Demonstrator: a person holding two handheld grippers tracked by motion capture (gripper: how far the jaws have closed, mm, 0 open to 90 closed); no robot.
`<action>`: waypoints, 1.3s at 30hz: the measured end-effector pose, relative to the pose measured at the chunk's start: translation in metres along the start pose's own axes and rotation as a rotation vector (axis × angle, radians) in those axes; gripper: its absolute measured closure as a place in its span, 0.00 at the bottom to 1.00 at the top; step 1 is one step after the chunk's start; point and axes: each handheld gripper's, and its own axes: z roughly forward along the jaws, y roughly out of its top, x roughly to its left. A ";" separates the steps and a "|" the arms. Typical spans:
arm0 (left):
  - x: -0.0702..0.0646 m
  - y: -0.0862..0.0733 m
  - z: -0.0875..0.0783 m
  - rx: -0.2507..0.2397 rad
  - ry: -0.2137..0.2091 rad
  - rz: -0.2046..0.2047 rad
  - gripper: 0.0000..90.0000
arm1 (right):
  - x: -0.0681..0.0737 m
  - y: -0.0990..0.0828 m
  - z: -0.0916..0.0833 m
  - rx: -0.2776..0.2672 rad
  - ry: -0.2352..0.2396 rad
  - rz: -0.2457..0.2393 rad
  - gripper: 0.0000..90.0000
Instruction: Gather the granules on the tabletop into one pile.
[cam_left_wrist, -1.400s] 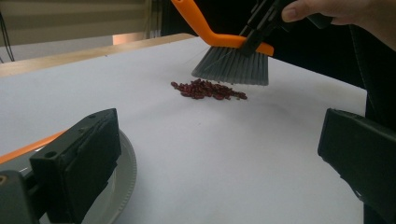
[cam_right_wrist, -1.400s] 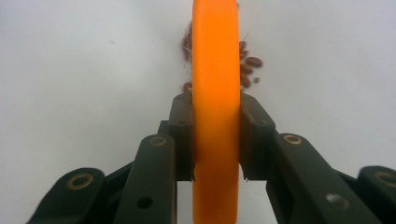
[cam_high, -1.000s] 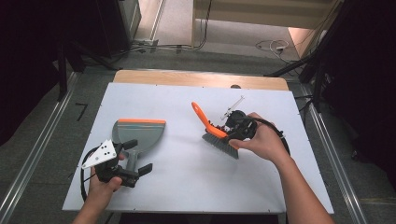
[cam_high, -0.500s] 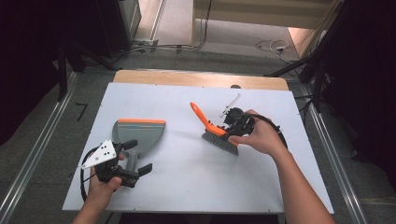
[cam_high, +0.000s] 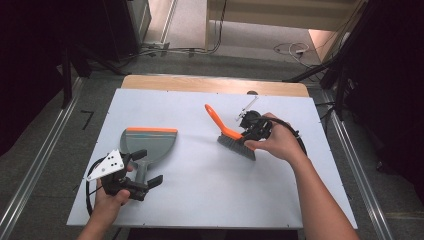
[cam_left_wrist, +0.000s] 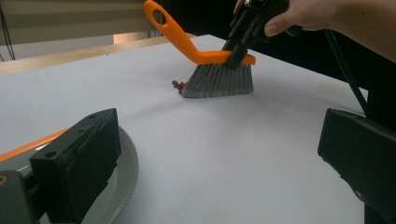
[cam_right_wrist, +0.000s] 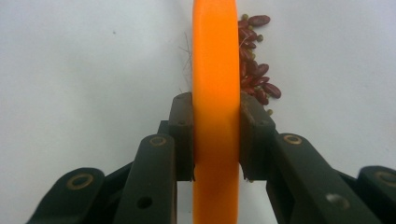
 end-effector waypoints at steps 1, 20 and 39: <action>0.000 0.000 0.000 0.000 -0.001 0.001 0.00 | -0.001 0.000 0.000 0.002 0.007 0.007 0.76; 0.000 0.000 0.001 0.001 0.001 0.001 0.00 | -0.005 -0.009 -0.022 -0.056 0.022 0.096 0.76; -0.001 0.000 0.004 0.011 0.001 0.006 0.00 | 0.011 -0.029 -0.013 -0.103 0.166 0.206 0.76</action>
